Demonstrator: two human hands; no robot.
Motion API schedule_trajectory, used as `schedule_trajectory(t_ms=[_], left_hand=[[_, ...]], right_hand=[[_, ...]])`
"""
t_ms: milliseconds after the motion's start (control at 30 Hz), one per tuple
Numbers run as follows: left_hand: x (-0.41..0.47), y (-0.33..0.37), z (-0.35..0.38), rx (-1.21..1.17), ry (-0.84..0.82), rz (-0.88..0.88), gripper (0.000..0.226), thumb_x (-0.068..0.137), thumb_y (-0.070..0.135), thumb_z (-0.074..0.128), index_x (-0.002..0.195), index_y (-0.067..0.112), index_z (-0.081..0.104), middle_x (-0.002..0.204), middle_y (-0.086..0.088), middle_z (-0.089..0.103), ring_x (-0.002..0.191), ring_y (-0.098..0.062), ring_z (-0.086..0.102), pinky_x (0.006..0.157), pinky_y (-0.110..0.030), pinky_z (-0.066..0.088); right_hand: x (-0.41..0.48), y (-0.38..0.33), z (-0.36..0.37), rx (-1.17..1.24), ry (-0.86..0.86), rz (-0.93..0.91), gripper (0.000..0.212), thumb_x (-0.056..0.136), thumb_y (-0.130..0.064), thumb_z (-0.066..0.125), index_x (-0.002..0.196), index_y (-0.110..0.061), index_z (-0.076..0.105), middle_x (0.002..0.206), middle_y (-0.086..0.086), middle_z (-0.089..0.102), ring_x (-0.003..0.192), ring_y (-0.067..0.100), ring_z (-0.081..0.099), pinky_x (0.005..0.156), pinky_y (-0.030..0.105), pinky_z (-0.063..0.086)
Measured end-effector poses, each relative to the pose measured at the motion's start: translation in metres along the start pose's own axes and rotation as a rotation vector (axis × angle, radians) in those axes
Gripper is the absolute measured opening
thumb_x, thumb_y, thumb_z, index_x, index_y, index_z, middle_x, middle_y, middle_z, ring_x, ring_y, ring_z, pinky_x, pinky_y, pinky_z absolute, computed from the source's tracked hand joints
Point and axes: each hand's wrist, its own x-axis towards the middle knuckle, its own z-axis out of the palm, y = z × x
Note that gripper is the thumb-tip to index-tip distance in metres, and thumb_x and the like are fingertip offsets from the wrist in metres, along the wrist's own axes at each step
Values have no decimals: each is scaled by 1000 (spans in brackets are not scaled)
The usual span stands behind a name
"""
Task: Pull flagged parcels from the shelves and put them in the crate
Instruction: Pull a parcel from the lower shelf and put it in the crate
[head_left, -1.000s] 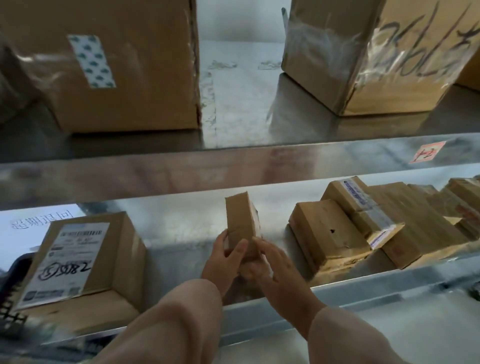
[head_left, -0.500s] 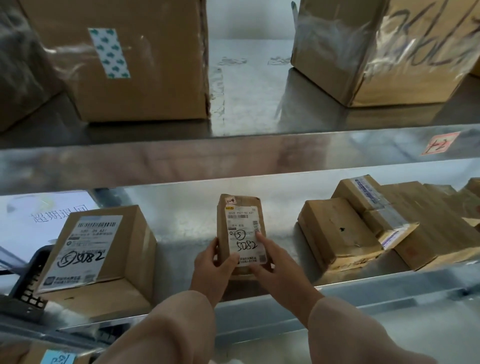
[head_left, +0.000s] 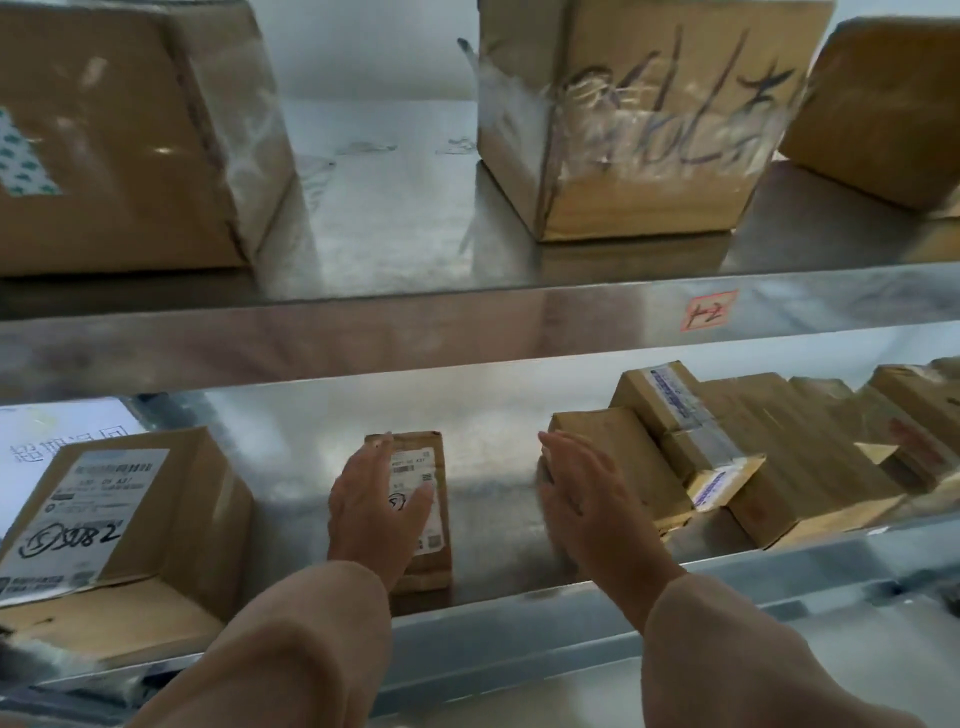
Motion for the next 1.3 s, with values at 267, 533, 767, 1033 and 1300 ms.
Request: schedule_trajectory(t_ms=[267,533,767,1033,1300], left_hand=[[-25,93,84,-111,-269,196,67,93,38,58,150,29,23,157,3,25,144,-16,23,119,-35,21],[-35,120,133,-166,-350,6,67,93,40,59,149,26,26,149,0,36,131,-18,42,110,-35,40],[-40,118,136,-73,-222,-47,69,92,37,61,150,23,27,144,-1,42,128,-17,44,108,-33,41],[-59,119,139,-68,-121,-73,65,94,31,57,151,26,26,139,-1,43,122,-15,47,107,-34,42],[-58,125,130,5,-160,-284,120,60,90,50,153,24,13,144,-6,37,132,-28,38,108,-48,39]], right_hand=[[-4,76,-50,-133,-100,287,64,91,-42,56,146,-34,25,154,-2,29,141,22,24,113,42,25],[-4,94,-58,-93,-277,288,63,92,-51,50,145,-45,16,160,-8,-2,148,26,4,116,48,16],[4,108,-66,206,-276,305,62,92,-33,58,146,-33,27,153,-6,25,136,11,26,103,27,29],[-8,114,-58,263,-406,407,89,91,-35,60,152,-29,-4,155,0,16,140,22,26,113,41,29],[-15,102,-68,539,-451,231,52,92,-51,44,141,-48,27,148,-11,32,132,13,39,109,42,41]])
